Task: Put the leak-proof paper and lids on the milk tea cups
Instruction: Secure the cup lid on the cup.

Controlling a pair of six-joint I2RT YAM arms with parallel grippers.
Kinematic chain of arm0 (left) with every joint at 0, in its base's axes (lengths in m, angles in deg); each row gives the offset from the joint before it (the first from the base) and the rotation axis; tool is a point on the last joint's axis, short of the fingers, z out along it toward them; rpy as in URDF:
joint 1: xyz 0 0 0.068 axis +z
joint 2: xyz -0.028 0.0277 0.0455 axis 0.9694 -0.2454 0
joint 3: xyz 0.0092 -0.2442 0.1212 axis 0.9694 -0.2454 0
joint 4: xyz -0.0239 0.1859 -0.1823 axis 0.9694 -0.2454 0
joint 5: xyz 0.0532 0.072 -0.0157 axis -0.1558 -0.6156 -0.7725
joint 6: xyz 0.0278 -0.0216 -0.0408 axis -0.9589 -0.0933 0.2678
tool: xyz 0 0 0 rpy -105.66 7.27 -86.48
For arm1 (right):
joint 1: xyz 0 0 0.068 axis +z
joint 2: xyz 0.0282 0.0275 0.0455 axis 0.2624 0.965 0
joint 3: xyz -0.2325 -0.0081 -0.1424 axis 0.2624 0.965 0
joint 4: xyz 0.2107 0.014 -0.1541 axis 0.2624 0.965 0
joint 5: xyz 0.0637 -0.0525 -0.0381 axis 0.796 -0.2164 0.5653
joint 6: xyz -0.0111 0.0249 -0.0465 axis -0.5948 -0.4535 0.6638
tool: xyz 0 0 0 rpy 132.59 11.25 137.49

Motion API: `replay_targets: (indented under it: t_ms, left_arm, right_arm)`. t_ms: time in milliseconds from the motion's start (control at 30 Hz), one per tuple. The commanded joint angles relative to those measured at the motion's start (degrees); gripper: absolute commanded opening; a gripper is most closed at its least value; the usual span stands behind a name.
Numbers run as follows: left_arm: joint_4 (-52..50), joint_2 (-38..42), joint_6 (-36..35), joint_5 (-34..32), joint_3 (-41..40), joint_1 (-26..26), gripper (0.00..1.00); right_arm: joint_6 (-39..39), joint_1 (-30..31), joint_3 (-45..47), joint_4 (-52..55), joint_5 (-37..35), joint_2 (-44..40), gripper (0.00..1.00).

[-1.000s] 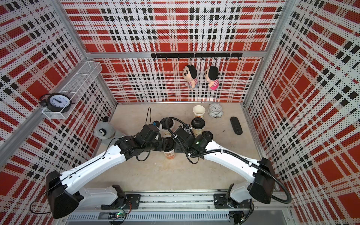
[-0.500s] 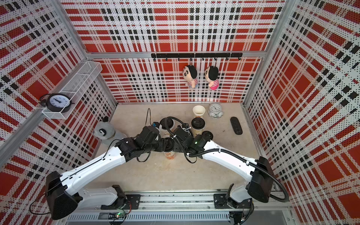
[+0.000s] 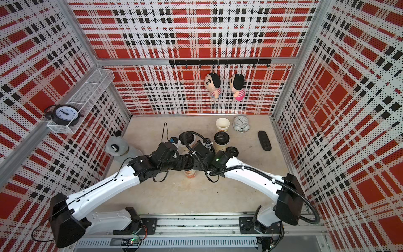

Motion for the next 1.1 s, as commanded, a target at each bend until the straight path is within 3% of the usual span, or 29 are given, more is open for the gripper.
replay_targets:
  t_ms: [0, 433, 867, 1067]
  left_arm:
    - [-4.66, -0.45, -0.11, 2.02, -2.1, -0.6, 0.5]
    - [-3.16, -0.14, 0.39, 2.48, -4.78, -0.52, 0.51]
    - [-1.25, 0.34, 1.16, 2.69, -8.4, 0.08, 0.51]
    - [-0.67, -0.1, 1.25, 3.11, -9.67, 1.24, 0.51]
  right_arm:
    - [-2.14, 0.31, 0.59, -1.15, 0.16, 1.38, 0.47]
    - [-10.14, 4.14, 15.55, -5.64, 4.62, 0.86, 0.46]
    - [-12.41, 7.63, 18.32, -4.64, 3.83, 1.97, 0.46]
    - [-9.05, 7.64, 15.06, -2.48, 2.81, -0.67, 0.49]
